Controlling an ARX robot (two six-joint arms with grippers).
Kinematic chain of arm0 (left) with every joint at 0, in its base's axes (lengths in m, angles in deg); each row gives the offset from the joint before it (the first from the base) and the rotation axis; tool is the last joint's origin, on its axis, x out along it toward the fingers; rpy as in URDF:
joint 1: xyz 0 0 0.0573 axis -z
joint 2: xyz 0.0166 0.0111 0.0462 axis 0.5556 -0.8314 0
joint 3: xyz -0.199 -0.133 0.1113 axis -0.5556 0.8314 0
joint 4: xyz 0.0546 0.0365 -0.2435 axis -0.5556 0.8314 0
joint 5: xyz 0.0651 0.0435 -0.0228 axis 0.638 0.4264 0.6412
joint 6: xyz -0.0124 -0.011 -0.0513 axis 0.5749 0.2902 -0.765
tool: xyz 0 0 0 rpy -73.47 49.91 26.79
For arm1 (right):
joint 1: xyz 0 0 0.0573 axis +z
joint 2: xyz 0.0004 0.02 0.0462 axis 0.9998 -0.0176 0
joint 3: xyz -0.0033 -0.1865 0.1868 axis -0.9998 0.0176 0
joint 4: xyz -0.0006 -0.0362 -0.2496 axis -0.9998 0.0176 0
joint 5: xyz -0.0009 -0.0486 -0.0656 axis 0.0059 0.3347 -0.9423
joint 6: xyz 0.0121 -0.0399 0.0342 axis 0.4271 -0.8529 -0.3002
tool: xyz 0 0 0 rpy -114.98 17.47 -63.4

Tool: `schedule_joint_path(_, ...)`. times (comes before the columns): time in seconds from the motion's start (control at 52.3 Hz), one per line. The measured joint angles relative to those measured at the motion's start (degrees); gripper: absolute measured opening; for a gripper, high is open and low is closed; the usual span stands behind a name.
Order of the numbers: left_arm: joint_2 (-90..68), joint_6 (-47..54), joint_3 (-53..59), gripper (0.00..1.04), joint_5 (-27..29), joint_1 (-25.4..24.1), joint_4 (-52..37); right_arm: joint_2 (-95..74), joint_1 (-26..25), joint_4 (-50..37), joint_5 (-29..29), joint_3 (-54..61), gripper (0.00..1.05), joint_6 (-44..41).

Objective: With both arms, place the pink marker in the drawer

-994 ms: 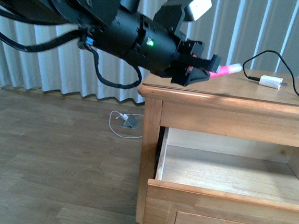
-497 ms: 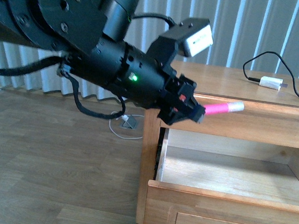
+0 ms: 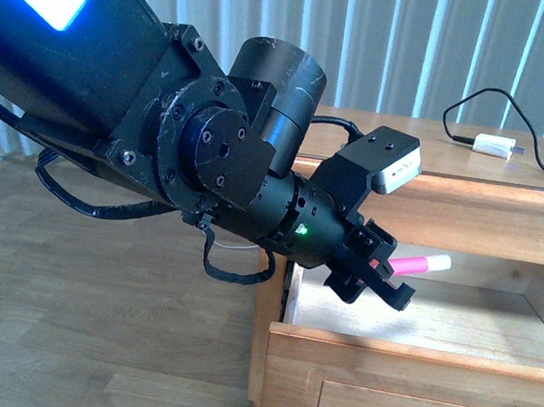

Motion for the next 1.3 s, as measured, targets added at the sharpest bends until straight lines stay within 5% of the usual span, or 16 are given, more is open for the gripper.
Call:
schedule_joint_path(0.478,6.8,-7.6,6.4,1.01,12.6,-1.0,-9.4,0.0,0.0,0.0,0.0,0.0,0.96,0.0)
schedule_joint_path(0.688,18.8,-11.6,14.6,0.99,22.1,-4.7,-12.2,0.0,0.0,0.0,0.0,0.0,0.96,0.0)
schedule_joint_path(1.013,46.7,-13.0,36.8,0.99,28.5,-11.3,-16.9,0.0,0.0,0.0,0.0,0.0,0.96,0.0)
schedule_joint_path(1.3,74.8,-19.2,56.3,0.99,35.3,-15.9,-5.3,0.0,0.0,0.0,0.0,0.0,0.96,0.0)
